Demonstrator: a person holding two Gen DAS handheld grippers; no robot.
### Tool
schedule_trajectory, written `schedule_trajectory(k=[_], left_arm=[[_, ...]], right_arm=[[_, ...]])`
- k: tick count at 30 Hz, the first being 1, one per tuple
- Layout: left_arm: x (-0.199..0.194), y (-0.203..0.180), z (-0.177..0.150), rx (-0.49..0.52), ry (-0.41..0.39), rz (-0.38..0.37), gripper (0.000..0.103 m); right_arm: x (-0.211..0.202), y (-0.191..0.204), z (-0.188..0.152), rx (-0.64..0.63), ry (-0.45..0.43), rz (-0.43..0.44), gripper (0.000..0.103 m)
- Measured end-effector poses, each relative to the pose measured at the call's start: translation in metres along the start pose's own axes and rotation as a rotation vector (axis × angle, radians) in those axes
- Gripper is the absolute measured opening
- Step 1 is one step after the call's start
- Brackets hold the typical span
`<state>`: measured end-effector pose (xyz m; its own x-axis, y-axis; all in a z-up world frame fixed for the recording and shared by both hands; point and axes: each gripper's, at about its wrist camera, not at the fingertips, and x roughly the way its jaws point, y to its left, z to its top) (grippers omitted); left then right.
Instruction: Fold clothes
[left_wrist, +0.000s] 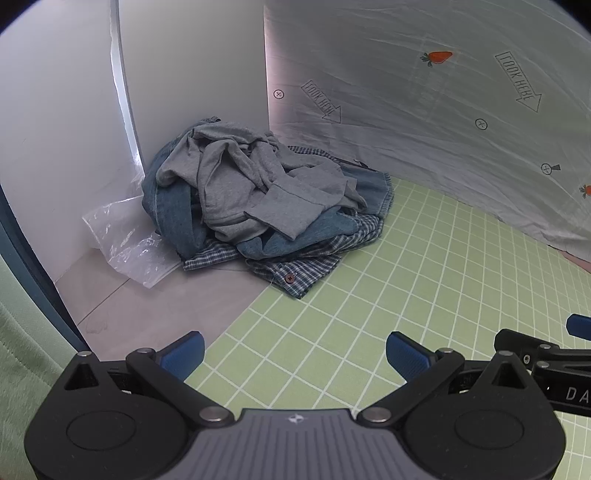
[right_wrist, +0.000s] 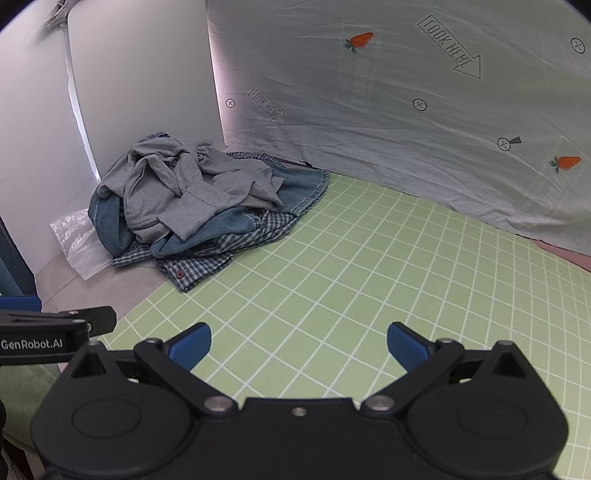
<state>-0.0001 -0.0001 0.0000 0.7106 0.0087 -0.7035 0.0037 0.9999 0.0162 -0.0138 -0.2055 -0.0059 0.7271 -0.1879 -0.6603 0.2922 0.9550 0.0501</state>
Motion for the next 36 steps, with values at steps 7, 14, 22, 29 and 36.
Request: schedule_trajectory(k=[7,14,22,29,36], left_arm=[[-0.0010,-0.0025,-0.0013,0.000,-0.003,0.003,0.103],[-0.0004,-0.0050,-0.0006,-0.002,-0.002,0.004,0.103],[0.0002,-0.0052,-0.0008,-0.001,0.000,0.003,0.103],[-0.0001,-0.0055,-0.0013,0.000,0.002,0.003,0.103],[0.0000,-0.0056,-0.0011,0.000,0.005,0.003,0.103]], right_arm=[[0.0009,0.0016,0.0004,0.000,0.000,0.001,0.103],[-0.0005,-0.0020,0.0000,0.001,-0.002,0.000,0.103],[-0.0006,-0.0024,0.0012,0.001,-0.001,-0.002,0.103],[-0.0003,0.0005,0.0005,0.003,-0.002,-0.008,0.103],[-0.0006,0.0004,0.0011,0.007,-0.001,-0.011,0.103]])
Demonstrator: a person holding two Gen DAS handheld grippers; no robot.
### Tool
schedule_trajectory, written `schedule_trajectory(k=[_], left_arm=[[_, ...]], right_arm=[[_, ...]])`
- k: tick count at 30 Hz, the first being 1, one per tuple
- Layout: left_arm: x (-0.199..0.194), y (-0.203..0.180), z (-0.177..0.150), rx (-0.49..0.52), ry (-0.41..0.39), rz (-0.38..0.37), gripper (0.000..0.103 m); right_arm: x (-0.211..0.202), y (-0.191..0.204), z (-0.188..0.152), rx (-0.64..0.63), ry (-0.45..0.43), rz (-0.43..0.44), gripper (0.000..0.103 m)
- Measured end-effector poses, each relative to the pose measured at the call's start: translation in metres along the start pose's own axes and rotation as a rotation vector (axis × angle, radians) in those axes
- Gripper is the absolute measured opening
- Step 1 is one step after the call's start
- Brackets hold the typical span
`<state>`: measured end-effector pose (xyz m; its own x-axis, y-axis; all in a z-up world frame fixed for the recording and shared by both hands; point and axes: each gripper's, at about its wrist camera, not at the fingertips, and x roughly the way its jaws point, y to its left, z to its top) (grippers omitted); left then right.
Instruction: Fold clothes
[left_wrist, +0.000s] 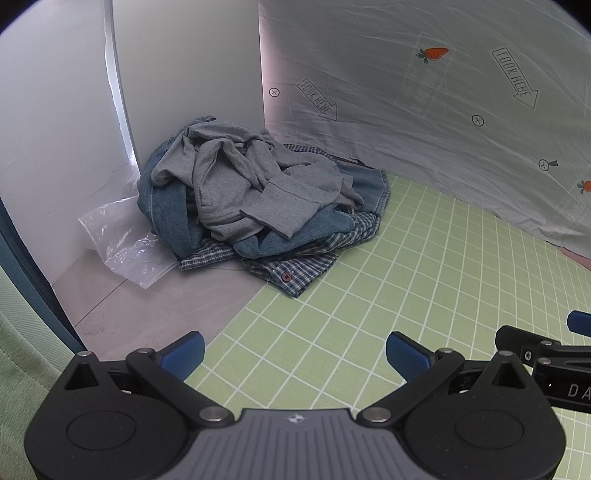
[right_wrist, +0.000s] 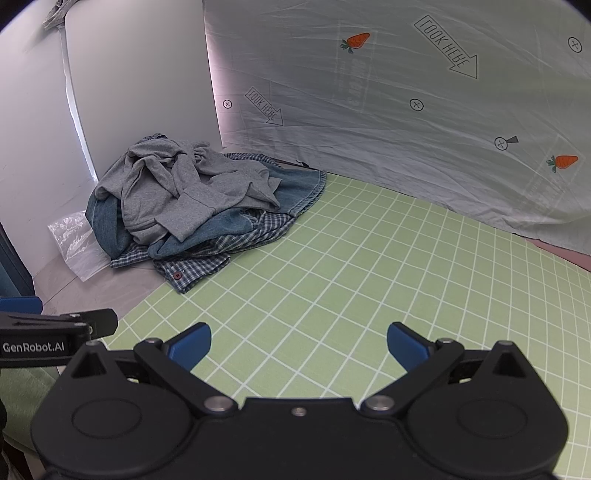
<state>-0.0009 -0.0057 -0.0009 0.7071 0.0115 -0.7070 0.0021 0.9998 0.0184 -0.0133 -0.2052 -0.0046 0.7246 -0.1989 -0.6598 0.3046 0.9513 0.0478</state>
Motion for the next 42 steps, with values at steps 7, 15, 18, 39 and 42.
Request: schedule_trajectory(k=[7,15,18,39,42], left_arm=[[0.001,0.000,0.000,0.000,0.003,0.000,0.103],[0.001,0.000,0.001,0.001,0.007,-0.001,0.103],[0.002,0.000,0.001,0.001,0.010,0.000,0.103],[0.031,0.000,0.024,0.037,0.052,0.029,0.103],[0.042,0.006,0.039,0.013,0.066,0.039,0.103]], right_arm=[[0.000,0.001,0.000,0.001,0.001,-0.002,0.103],[0.000,0.001,-0.001,0.004,0.000,-0.005,0.103],[0.001,0.001,-0.001,0.006,0.001,-0.007,0.103],[0.036,-0.002,0.021,0.010,0.027,-0.025,0.103],[0.050,-0.001,0.032,0.006,0.044,-0.022,0.103]])
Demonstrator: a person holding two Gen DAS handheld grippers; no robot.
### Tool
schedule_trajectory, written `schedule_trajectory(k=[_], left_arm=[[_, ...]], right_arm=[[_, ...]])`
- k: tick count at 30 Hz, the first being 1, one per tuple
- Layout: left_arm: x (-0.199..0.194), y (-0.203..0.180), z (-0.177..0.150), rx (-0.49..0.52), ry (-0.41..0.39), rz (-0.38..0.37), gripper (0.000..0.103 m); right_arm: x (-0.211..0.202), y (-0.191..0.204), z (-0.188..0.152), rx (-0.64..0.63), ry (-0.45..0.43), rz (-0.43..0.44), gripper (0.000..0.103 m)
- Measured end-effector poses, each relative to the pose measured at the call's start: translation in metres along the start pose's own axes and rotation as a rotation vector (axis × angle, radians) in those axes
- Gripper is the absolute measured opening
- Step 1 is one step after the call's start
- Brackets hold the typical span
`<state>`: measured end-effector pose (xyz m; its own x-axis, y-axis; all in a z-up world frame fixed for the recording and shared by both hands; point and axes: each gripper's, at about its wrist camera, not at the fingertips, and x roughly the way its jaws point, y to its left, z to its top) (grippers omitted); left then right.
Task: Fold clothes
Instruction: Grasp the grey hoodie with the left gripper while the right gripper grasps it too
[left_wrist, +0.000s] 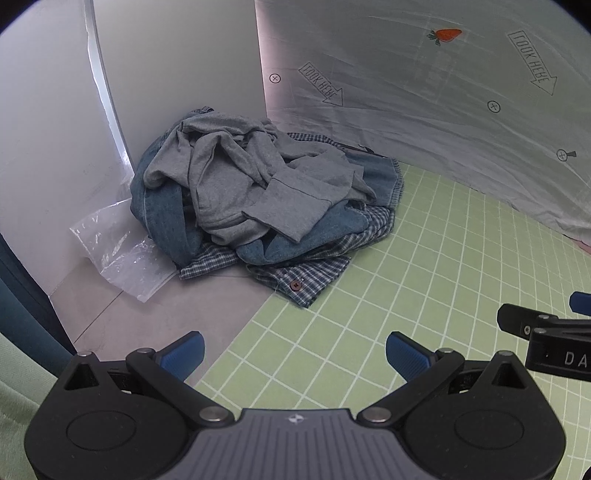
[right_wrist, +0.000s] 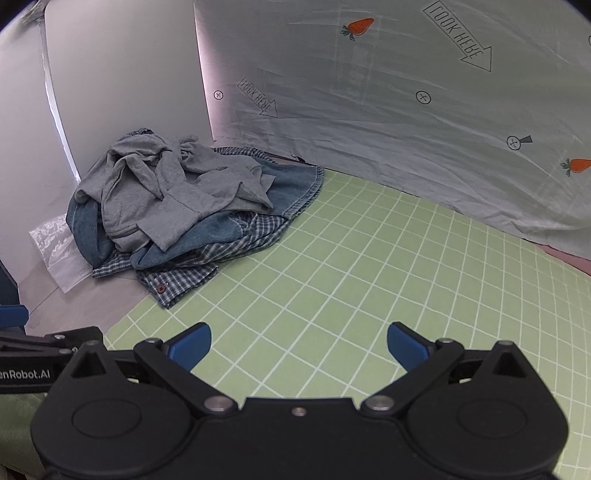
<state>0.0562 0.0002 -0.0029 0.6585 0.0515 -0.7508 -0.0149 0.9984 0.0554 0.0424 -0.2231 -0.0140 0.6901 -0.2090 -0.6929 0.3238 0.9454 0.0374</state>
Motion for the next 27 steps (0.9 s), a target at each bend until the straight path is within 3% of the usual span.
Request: schedule_trajectory(k=[8,13,16,22,24,27], left_arm=[[0.042,0.026,0.057,-0.055,-0.008,0.049,0.103],[0.096,0.049,0.099,-0.134,0.004,0.085,0.103],[0.132,0.063,0.120,-0.162,0.020,0.113,0.099],[0.194,0.081,0.152,-0.184,0.052,0.159,0.073],[0.206,0.085,0.156,-0.197,0.060,0.170,0.059],[0.213,0.090,0.157,-0.221,0.068,0.171,0.049]], right_arm=[[0.056,0.011,0.050,-0.027,0.020,0.006,0.103],[0.112,0.024,0.093,-0.037,0.001,0.037,0.102],[0.153,0.032,0.119,-0.038,0.003,0.061,0.094],[0.239,0.051,0.155,-0.010,0.032,0.167,0.085],[0.266,0.056,0.160,0.008,0.063,0.185,0.085],[0.298,0.058,0.160,0.045,0.126,0.207,0.080]])
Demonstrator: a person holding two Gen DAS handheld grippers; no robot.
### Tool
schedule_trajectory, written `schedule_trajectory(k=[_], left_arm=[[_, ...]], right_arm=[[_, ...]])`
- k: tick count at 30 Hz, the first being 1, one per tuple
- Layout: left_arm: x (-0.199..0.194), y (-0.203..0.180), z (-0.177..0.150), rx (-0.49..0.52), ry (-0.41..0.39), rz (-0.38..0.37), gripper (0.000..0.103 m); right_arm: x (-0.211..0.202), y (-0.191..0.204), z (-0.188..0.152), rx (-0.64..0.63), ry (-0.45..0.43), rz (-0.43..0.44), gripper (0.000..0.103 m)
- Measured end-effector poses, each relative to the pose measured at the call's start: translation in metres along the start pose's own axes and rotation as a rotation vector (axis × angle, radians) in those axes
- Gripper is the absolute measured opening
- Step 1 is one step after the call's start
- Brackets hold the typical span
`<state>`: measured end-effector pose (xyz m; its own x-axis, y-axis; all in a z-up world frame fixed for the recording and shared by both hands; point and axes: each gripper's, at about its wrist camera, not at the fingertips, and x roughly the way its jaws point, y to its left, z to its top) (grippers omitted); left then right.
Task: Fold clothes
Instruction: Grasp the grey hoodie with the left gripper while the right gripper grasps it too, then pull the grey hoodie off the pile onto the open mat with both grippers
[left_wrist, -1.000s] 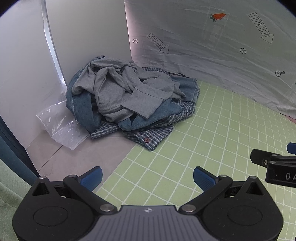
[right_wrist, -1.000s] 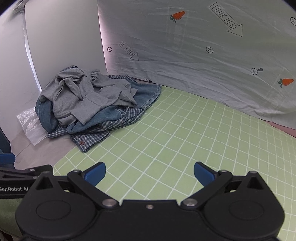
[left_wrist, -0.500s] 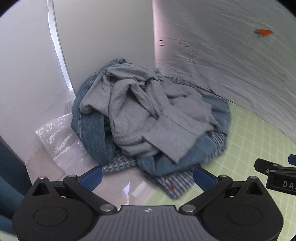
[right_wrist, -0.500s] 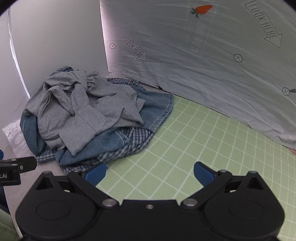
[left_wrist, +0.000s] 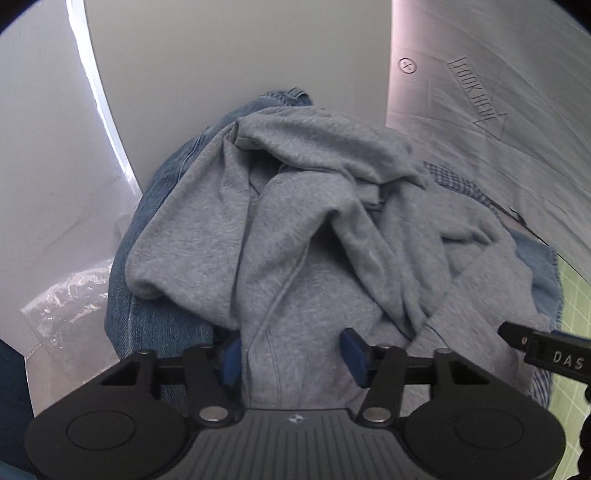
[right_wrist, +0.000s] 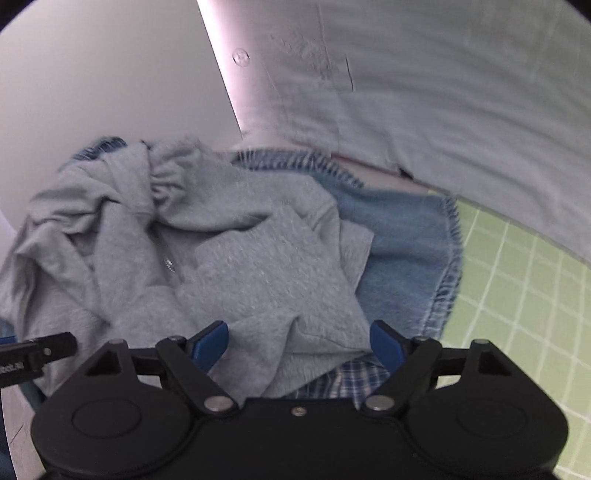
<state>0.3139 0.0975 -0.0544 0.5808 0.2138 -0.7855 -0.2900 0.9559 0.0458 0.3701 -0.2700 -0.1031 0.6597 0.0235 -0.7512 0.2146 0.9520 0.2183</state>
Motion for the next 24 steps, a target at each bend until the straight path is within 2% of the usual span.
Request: schedule_trajectory(k=[2,3,5,7,10,12,15,18,20,24], left_arm=[[-0.002,0.001,-0.001,0.004,-0.006,-0.010,0.043],[-0.005,0.000,-0.002,0.011,-0.012,-0.012,0.037],[-0.013,-0.003,-0.004,0.027,-0.026,-0.013,0.031],[-0.022,-0.010,-0.003,0.034,-0.041,-0.020,0.025],[-0.040,-0.019,-0.005,0.035,-0.066,-0.060,0.017],[-0.055,-0.026,-0.010,0.057,-0.088,-0.093,0.013],[-0.078,-0.041,-0.020,0.111,-0.118,-0.134,0.010],[-0.100,-0.057,-0.031,0.135,-0.127,-0.189,0.004],[-0.118,-0.067,-0.043,0.153,-0.135,-0.229,0.000],[-0.157,-0.095,-0.080,0.206,-0.135,-0.335,0.000]], right_arm=[[0.004,-0.005,-0.004,0.028,0.002,0.053,0.062],[0.002,-0.006,-0.006,0.022,-0.007,0.076,0.056],[-0.008,-0.003,-0.011,-0.025,-0.037,0.086,0.035],[-0.018,-0.001,-0.016,-0.068,-0.068,0.087,0.027],[-0.039,-0.001,-0.021,-0.070,-0.108,0.073,0.023],[-0.058,-0.002,-0.026,-0.071,-0.142,0.036,0.015],[-0.094,-0.010,-0.039,-0.073,-0.206,-0.066,0.012],[-0.140,-0.038,-0.058,-0.003,-0.249,-0.137,0.012],[-0.172,-0.056,-0.077,0.015,-0.278,-0.218,0.012],[-0.233,-0.100,-0.129,0.093,-0.296,-0.383,0.012]])
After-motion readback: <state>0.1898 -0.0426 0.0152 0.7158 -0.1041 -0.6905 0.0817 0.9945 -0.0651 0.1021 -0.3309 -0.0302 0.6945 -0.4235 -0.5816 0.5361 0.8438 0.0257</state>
